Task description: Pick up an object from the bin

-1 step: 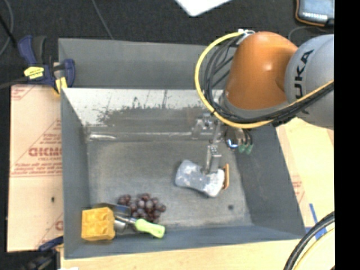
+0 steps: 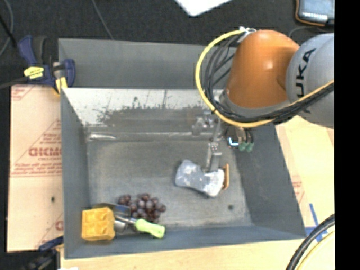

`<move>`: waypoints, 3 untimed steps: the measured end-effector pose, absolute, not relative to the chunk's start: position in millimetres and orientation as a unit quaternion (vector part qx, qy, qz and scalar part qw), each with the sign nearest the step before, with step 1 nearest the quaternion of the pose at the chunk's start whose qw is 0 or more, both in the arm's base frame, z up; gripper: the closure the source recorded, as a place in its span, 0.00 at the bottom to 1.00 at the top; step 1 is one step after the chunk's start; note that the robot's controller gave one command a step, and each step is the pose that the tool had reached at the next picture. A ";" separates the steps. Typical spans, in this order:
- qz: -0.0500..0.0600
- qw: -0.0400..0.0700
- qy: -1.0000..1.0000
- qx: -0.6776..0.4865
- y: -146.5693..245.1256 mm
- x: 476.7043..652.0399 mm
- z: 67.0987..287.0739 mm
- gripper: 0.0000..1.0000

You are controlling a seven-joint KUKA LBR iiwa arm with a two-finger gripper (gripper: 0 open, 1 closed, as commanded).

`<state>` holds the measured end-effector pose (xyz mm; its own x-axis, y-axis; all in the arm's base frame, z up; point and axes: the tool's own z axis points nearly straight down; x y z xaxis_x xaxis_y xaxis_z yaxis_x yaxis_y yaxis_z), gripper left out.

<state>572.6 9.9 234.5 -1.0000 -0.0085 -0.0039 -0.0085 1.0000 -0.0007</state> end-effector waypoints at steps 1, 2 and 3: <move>-0.001 0.004 0.999 -0.035 1.5 566.5 198.5 0.00; 0.000 0.004 1.000 -0.008 -26.3 545.2 143.3 0.00; 0.000 0.002 1.000 0.024 -32.5 540.9 130.7 0.00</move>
Offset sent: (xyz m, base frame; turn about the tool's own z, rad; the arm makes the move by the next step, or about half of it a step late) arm -0.0508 -0.0646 -0.1427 0.1487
